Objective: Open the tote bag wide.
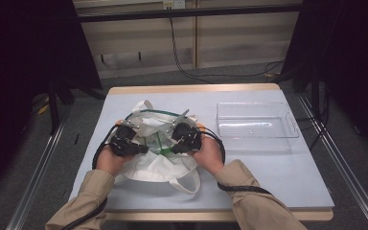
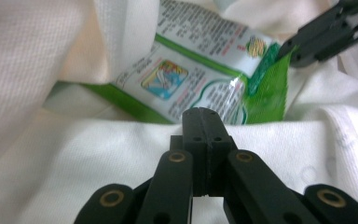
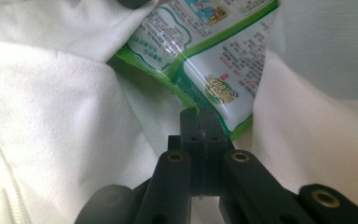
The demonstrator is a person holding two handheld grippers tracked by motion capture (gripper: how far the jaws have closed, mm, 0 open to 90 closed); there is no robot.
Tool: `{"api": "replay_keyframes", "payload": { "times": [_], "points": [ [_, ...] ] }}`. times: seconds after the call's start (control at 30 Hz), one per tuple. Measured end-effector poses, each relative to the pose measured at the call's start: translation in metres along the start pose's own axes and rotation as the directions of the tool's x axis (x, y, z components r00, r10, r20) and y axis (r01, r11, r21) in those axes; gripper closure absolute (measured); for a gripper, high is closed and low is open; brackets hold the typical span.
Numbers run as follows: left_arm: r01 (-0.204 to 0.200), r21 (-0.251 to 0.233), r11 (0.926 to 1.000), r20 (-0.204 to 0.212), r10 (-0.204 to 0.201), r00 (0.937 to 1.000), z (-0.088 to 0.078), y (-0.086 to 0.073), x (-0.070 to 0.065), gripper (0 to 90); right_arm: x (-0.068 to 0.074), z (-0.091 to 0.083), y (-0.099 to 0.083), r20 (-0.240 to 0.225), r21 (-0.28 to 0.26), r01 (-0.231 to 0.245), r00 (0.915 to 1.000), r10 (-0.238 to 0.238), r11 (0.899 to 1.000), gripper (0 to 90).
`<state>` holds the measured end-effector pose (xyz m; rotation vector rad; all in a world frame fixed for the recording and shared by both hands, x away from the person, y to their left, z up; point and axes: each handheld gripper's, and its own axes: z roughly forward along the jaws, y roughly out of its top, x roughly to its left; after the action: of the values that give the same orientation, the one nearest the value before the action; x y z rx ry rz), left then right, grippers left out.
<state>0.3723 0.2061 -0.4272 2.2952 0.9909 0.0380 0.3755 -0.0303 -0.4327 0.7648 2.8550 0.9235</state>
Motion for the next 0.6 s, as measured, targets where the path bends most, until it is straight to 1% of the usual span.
{"api": "replay_keyframes", "payload": {
  "times": [0.03,0.1,0.13,0.3,0.33,0.4,0.47,0.53,0.57,0.6],
  "points": [
    [-0.011,0.004,0.9999,0.003,0.011,0.9999,-0.002,-0.001,0.001,90.0,0.0,-0.001,0.001,0.0,-0.003,-0.002,1.0,0.002,1.0,90.0],
    [-0.001,0.001,1.0,0.007,0.001,1.0,-0.003,-0.003,-0.001,90.0,0.0,-0.005,0.002,0.005,-0.011,-0.013,0.9999,0.014,1.0,90.0],
    [-0.011,0.004,0.9999,0.005,0.011,0.9999,-0.004,-0.004,-0.001,90.0,-0.001,-0.008,0.003,0.003,-0.018,-0.016,0.9999,0.016,1.0,90.0],
    [-0.006,-0.007,1.0,0.008,0.006,1.0,-0.008,-0.005,-0.002,90.0,-0.002,-0.017,0.008,0.012,-0.046,-0.029,0.9995,0.03,0.999,90.0],
    [-0.011,-0.005,0.9999,0.01,0.011,0.9999,-0.009,-0.005,-0.003,90.0,-0.002,-0.02,0.009,0.015,-0.048,-0.032,0.9994,0.032,0.998,90.0],
    [-0.011,-0.002,0.9999,0.007,0.011,0.9999,-0.009,-0.005,-0.004,90.0,-0.003,-0.024,0.01,0.027,-0.069,-0.034,0.999,0.036,0.997,90.0],
    [-0.01,-0.002,0.9999,0.01,0.01,0.9999,-0.008,-0.005,-0.005,90.0,-0.005,-0.029,0.011,0.027,-0.082,-0.047,0.9984,0.049,0.996,90.0],
    [-0.012,0.008,0.9999,0.009,0.012,0.9999,-0.008,-0.005,-0.005,90.0,-0.006,-0.031,0.012,0.03,-0.083,-0.05,0.9981,0.053,0.995,90.0],
    [-0.009,0.009,0.9999,0.012,0.009,0.9999,-0.007,-0.005,-0.005,90.0,-0.007,-0.032,0.012,0.029,-0.086,-0.06,0.9976,0.062,0.995,90.0],
    [-0.01,0.013,0.9999,0.015,0.01,0.9998,-0.007,-0.006,-0.005,90.0,-0.008,-0.032,0.012,0.027,-0.083,-0.056,0.9979,0.058,0.995,90.0]
  ]
}}
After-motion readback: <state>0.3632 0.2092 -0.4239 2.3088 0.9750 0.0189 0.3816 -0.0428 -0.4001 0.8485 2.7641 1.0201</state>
